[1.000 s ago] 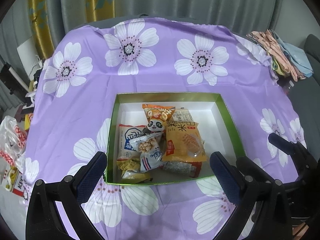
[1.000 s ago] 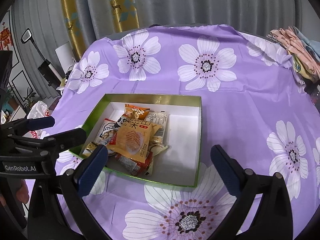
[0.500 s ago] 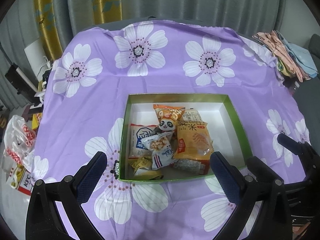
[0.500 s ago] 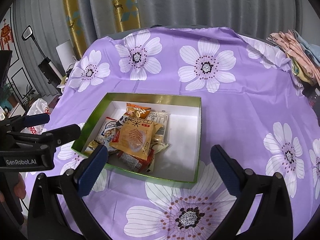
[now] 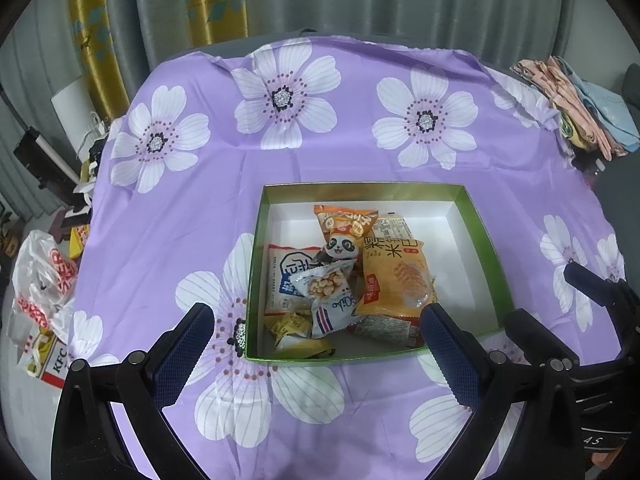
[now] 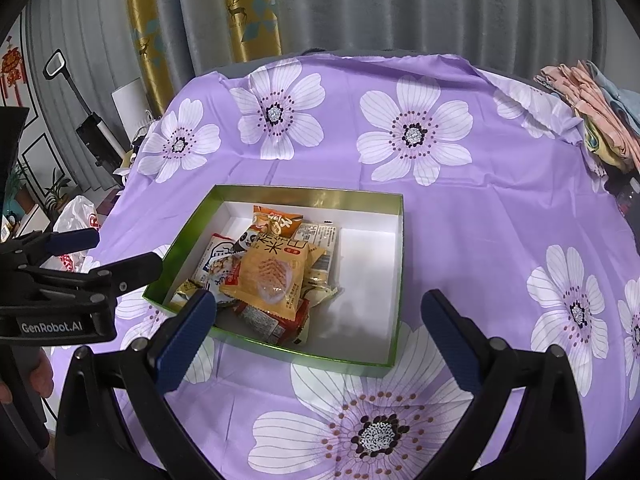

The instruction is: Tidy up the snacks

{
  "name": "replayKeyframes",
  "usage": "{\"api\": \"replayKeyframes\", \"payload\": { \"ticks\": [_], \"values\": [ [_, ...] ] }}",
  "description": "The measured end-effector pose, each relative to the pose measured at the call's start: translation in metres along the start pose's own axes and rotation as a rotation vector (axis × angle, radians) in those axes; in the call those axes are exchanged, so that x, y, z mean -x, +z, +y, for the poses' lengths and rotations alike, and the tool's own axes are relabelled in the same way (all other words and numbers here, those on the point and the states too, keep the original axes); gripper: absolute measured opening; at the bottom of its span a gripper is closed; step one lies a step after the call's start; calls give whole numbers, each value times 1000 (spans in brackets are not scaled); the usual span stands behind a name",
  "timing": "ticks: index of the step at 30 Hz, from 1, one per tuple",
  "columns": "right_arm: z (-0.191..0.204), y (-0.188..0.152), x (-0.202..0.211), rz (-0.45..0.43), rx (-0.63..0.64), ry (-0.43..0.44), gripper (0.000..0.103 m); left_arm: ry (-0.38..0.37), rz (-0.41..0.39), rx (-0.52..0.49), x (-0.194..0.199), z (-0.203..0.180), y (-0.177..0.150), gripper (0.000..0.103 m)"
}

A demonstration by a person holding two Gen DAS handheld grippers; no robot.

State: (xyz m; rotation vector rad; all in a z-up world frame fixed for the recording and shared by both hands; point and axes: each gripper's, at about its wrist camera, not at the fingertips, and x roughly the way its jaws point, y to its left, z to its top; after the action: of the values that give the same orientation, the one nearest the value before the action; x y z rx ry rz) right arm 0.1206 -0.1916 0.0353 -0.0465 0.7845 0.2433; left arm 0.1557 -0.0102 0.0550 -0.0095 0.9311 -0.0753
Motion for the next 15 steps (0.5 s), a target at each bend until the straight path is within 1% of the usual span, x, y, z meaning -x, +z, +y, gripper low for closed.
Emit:
{"api": "replayKeyframes", "payload": {
  "ticks": [15],
  "values": [
    [0,4,4,-8,5,-4,103,-5,-2,-2,3,-4,2,102]
  ]
}}
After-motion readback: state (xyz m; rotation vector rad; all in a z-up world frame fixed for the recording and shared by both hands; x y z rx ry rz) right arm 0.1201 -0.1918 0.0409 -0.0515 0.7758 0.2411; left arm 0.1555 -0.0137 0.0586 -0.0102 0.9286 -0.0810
